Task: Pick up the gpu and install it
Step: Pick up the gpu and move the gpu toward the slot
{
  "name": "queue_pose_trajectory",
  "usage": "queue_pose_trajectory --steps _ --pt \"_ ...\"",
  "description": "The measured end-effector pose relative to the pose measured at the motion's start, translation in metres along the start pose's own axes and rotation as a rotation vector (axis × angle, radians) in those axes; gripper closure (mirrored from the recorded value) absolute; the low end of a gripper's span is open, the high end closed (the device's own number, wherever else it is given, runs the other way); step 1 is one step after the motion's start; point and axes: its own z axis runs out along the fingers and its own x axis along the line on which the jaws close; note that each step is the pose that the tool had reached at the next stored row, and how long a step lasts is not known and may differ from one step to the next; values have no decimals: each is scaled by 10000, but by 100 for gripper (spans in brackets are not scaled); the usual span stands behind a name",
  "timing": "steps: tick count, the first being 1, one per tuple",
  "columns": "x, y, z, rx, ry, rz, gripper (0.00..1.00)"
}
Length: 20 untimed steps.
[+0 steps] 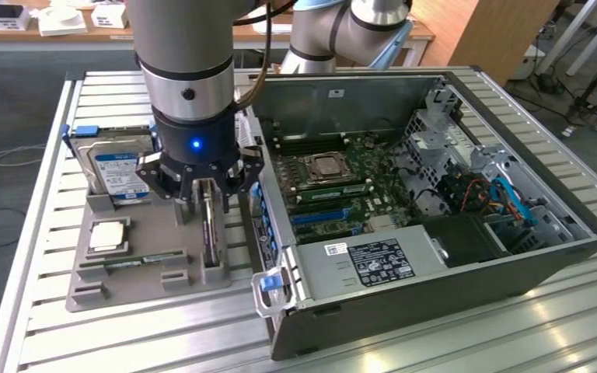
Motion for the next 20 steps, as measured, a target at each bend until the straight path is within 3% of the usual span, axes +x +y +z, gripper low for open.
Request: queue_pose_trajectory --steps 8,20 --pt "4 -6 144 0 1 1 51" --pt "8 33 215 -12 1 1 51"
